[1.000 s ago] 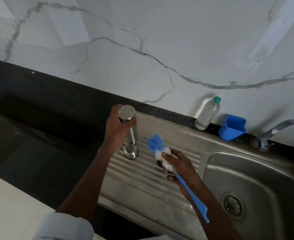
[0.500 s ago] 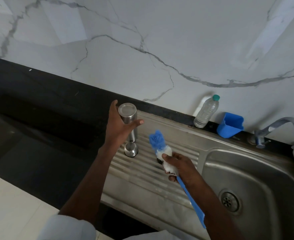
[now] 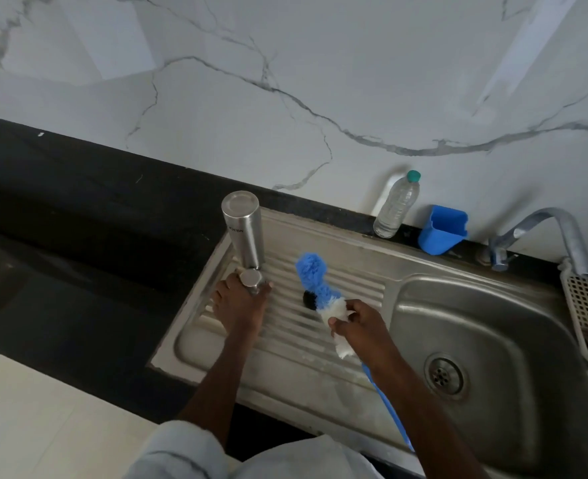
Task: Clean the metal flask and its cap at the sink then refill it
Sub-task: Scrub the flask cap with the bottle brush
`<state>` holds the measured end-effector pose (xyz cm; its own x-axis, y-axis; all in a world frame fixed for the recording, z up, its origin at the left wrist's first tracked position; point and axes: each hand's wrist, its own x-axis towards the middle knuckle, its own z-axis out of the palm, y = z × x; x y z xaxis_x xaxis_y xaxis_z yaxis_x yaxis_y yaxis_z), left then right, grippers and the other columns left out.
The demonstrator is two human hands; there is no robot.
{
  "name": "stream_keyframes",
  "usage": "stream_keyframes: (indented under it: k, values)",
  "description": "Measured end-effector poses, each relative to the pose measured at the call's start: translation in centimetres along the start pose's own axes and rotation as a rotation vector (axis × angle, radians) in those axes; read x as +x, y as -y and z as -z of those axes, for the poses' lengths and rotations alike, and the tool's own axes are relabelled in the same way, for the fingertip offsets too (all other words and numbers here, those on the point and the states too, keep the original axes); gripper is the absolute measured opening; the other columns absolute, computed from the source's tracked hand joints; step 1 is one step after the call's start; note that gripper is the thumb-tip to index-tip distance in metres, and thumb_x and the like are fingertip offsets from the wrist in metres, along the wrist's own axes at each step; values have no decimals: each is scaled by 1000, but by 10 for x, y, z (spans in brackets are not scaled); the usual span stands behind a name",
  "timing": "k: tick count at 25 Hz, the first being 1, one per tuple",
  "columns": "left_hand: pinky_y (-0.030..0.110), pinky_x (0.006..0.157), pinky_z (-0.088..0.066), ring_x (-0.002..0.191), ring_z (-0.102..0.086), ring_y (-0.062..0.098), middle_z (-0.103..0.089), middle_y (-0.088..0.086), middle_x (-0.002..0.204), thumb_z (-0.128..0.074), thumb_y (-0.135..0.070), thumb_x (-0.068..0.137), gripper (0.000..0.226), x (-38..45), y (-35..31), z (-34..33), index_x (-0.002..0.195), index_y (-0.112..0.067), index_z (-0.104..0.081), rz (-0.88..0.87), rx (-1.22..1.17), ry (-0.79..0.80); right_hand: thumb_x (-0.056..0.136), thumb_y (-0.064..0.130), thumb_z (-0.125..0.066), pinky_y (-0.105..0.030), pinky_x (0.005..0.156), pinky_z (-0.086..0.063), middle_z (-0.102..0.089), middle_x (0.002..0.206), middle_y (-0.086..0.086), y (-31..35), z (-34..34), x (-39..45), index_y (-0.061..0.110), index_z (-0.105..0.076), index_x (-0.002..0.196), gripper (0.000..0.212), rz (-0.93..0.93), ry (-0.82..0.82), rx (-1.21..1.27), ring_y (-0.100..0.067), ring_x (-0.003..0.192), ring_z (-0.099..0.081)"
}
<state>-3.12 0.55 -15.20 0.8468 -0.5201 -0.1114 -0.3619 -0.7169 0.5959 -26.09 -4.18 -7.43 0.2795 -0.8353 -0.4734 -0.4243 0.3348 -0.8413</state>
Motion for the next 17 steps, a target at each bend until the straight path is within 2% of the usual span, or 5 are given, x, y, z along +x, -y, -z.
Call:
stream_keyframes:
  k: [4,7,9,15,17]
  values:
    - [38,82,-50,104,-68,28,-72,3,106,-76,-49,87,40,-17,-10,7,112,-18,-71,76,-346,-28,90,29,-74,-25,73,-49,-68,104,10,-1,18,-16,30,-64,121,32,67,-64,-221,-7,92,-65]
    - [33,68,-48,79,-63,24,-66,6,91,-57,-33,100,16,-43,-22,12,97,-19,-65,422,-1079,221,94,28,-70,-28,85,-47,-66,112,9,-6,44,-27,32,-62,131,38,156,-154,-363,-12,102,-63]
    - [33,68,-45,73,-58,25,-61,12,87,-52,-30,95,14,-58,-38,17,91,-18,-59,621,-1329,385,95,27,-69,-31,95,-45,-67,124,7,-10,59,-34,34,-62,134,40,206,-188,-468,-18,116,-61]
    - [32,69,-50,83,-66,20,-72,9,99,-76,-46,86,31,-124,-111,0,107,-24,-69,326,-1205,606,95,27,-62,-37,91,-48,-62,122,9,-1,89,-65,37,-57,137,43,430,-254,-840,-21,113,-57]
    - [32,70,-55,86,-67,20,-69,11,106,-89,-47,73,43,-140,-129,-8,104,-24,-69,249,-1212,654,91,30,-65,-36,89,-49,-66,118,10,-4,104,-68,35,-63,129,39,377,-298,-821,-20,107,-61]
